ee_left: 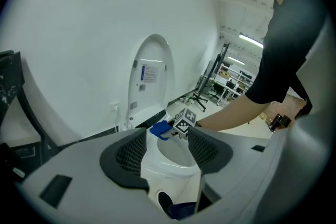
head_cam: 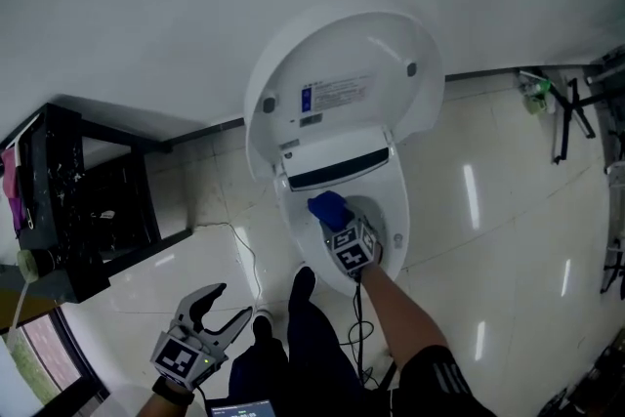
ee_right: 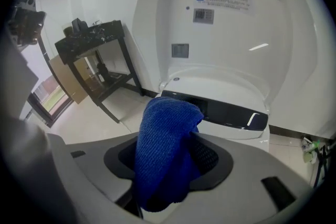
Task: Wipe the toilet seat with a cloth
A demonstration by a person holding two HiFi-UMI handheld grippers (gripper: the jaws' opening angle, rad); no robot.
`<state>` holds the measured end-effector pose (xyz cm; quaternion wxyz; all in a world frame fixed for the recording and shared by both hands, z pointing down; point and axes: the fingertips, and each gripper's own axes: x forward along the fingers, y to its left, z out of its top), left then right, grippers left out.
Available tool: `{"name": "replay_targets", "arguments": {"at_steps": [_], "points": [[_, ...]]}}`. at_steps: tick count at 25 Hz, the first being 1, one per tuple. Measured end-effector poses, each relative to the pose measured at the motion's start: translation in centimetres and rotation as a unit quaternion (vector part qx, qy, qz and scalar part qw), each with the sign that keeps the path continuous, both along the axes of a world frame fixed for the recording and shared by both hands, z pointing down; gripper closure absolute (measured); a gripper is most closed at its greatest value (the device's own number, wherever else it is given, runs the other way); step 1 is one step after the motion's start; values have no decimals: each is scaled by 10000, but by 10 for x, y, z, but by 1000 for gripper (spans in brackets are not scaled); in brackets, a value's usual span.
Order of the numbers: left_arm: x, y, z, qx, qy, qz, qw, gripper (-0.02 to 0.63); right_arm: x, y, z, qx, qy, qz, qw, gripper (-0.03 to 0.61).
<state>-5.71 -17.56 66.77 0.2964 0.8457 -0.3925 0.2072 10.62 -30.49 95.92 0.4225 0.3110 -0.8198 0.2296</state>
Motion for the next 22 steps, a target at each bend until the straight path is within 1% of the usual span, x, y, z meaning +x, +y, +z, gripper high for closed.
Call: {"name": "replay_targets", "arguments": {"at_steps": [4, 7, 11, 14, 16, 18, 21, 22], "points": [[-8, 4, 29, -325, -38, -170, 9993, 360, -2, -9, 46, 97, 251, -243, 9993, 334], [-9, 7, 41, -488, -42, -267, 9984, 360, -4, -9, 73, 11, 314, -279, 9991, 336], [-10, 12, 45, -589, -12, -379, 9975, 360, -12, -8, 90, -111, 214, -294, 9993, 336], [-15, 16, 47, -649, -22, -453, 9969, 360, -24, -8, 94, -116, 267, -513, 9983, 336], [-18, 17, 47, -668, -21, -506, 9965, 360, -31, -3, 94, -152, 251, -755, 9967, 336], [-20, 17, 47, -672, -18, -557, 9962, 360, -43, 9, 94, -285, 168, -1167, 9926, 336], [-23, 18, 48, -657, -41, -613, 9959, 360, -64, 41, 94, -495, 182, -1995, 9785, 336], [-23, 18, 47, -648, -39, -630, 9959, 360, -69, 50, 93, -558, 200, -2204, 9736, 336]]}}
